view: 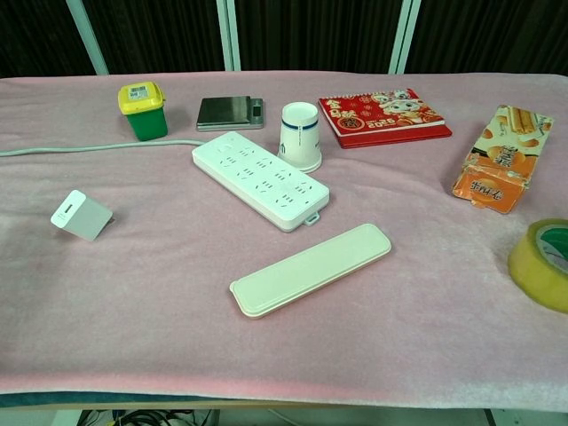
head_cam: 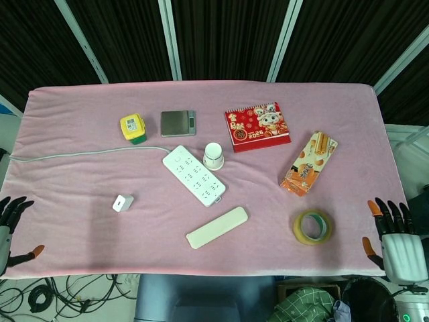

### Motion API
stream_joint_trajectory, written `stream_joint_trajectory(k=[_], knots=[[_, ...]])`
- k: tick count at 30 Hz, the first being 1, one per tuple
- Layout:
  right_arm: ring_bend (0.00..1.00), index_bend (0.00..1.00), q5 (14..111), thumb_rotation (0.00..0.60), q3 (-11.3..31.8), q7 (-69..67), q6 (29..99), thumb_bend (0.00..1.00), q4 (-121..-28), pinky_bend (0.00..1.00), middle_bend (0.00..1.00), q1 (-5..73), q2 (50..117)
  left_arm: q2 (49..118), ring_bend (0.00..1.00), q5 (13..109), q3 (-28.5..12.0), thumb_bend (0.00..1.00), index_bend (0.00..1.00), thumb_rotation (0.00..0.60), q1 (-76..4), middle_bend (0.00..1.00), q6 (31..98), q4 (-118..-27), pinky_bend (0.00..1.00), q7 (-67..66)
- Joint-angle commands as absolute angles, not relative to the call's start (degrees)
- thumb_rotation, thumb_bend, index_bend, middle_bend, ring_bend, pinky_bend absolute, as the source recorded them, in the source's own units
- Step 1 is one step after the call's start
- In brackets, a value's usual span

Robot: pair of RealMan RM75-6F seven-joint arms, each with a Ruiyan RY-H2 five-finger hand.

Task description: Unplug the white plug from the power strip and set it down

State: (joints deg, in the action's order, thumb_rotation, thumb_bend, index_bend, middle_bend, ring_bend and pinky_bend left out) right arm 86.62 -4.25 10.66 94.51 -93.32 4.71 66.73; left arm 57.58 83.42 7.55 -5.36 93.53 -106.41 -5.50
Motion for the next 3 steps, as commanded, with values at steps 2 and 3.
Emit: stream_joint_trajectory(k=[2, 3], knots=[[0.05, 0.08, 88.2, 0.6, -4.3, 12.2, 95.1, 0.3, -94.3, 0.03, 0.06, 3.8, 67.1, 56.8, 0.0, 85.0, 8.0, 0.07, 0.19, 0.6, -3.7, 0.12, 94.7, -106.4, 0.0, -5.9], [0.05, 0.08, 88.4, 0.6, -4.2, 12.3, 95.0, 0.3, -94.4, 0.03, 0.06, 3.7, 67.1, 56.9, 0.0, 85.7, 7.8, 0.07, 0.19, 0.6, -3.6, 0.12, 95.1, -106.1, 0.0, -5.7]])
